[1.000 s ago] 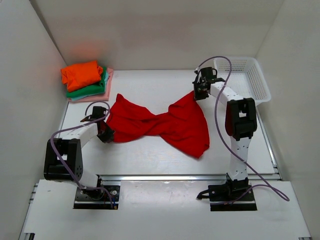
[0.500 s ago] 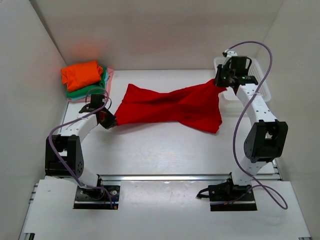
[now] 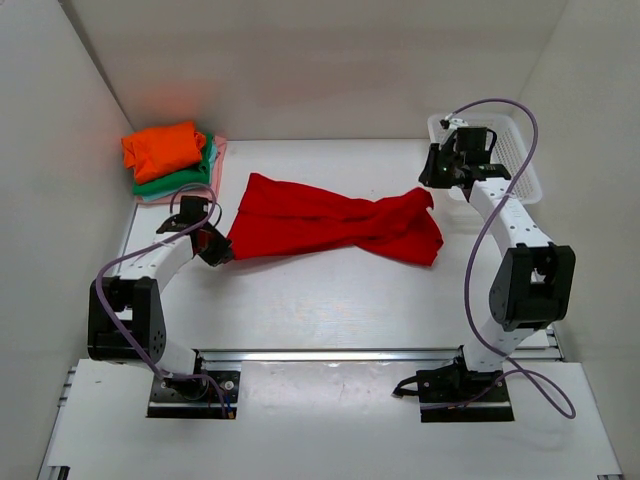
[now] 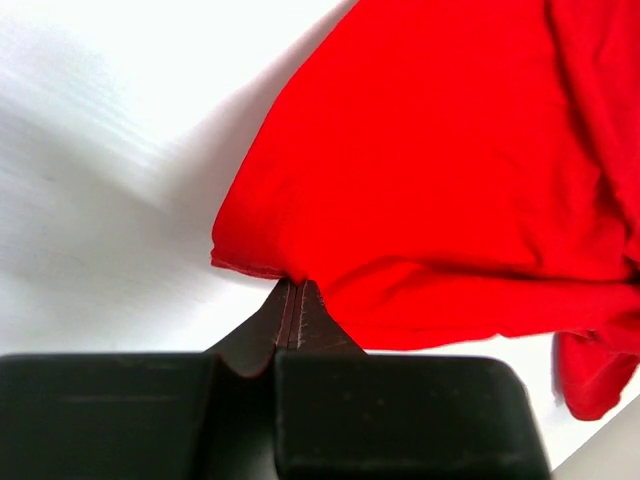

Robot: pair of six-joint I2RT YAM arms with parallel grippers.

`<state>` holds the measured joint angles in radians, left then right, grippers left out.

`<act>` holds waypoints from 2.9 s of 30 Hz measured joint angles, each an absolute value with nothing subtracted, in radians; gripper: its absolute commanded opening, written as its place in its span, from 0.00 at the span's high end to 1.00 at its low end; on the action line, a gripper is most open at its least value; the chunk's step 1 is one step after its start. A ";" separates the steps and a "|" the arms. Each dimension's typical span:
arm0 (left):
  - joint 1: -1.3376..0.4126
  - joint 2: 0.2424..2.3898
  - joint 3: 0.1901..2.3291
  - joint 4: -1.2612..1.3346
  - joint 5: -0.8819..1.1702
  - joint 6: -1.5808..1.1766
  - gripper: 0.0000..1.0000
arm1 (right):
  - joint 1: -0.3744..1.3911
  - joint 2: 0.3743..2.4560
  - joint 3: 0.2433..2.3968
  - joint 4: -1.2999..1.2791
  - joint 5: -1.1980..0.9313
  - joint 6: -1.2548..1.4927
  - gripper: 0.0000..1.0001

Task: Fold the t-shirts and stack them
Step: Flatten out the tshirt

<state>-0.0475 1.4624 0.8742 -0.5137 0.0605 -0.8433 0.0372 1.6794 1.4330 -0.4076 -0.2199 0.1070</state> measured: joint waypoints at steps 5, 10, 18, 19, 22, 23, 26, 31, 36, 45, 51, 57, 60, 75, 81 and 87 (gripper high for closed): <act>-0.047 1.462 0.857 -0.515 0.062 -0.843 1.00 | 0.036 1.660 1.414 -0.384 -0.233 0.119 1.00; -0.041 1.456 0.845 -0.511 0.062 -0.843 1.00 | 0.039 1.659 1.402 -0.379 -0.241 0.120 0.68; -0.039 1.446 0.813 -0.513 0.062 -0.843 1.00 | 0.088 1.721 1.348 -0.380 -0.238 0.093 0.46; -0.039 1.444 0.809 -0.511 0.062 -0.842 1.00 | 0.093 1.735 1.348 -0.380 -0.236 0.092 0.47; -0.039 1.442 0.791 -0.508 0.065 -0.843 1.00 | 0.114 1.791 1.348 -0.389 -0.220 0.093 0.47; -0.039 1.442 0.788 -0.508 0.067 -0.843 1.00 | 0.118 1.804 1.348 -0.394 -0.214 0.093 0.47; -0.040 1.442 0.776 -0.503 0.069 -0.843 1.00 | 0.124 1.835 1.348 -0.408 -0.190 0.093 0.45; -0.043 1.442 0.774 -0.497 0.071 -0.842 1.00 | 0.131 1.879 1.361 -0.418 -0.173 0.093 0.51; -0.043 1.442 0.774 -0.495 0.074 -0.842 1.00 | 0.141 1.928 1.385 -0.423 -0.164 0.089 0.55; -0.042 1.442 0.774 -0.492 0.082 -0.842 1.00 | 0.157 1.964 1.417 -0.434 -0.168 0.075 0.87; -0.042 1.442 0.774 -0.492 0.087 -0.839 1.00 | 0.156 1.974 1.462 -0.484 -0.179 0.075 1.00; -0.042 1.442 0.761 -0.485 0.091 -0.839 1.00 | 0.128 1.914 1.493 -0.496 -0.201 0.078 1.00; -0.042 1.442 0.758 -0.485 0.092 -0.839 1.00 | 0.107 1.854 1.485 -0.494 -0.208 0.078 1.00; -0.043 1.442 0.758 -0.477 0.099 -0.839 1.00 | 0.147 1.837 1.356 -0.493 -0.249 0.070 0.45; -0.043 1.442 0.755 -0.473 0.101 -0.839 1.00 | 0.184 1.937 1.372 -0.496 -0.245 0.059 0.57; -0.043 1.442 0.743 -0.469 0.104 -0.839 1.00 | 0.184 1.955 1.380 -0.511 -0.249 0.056 1.00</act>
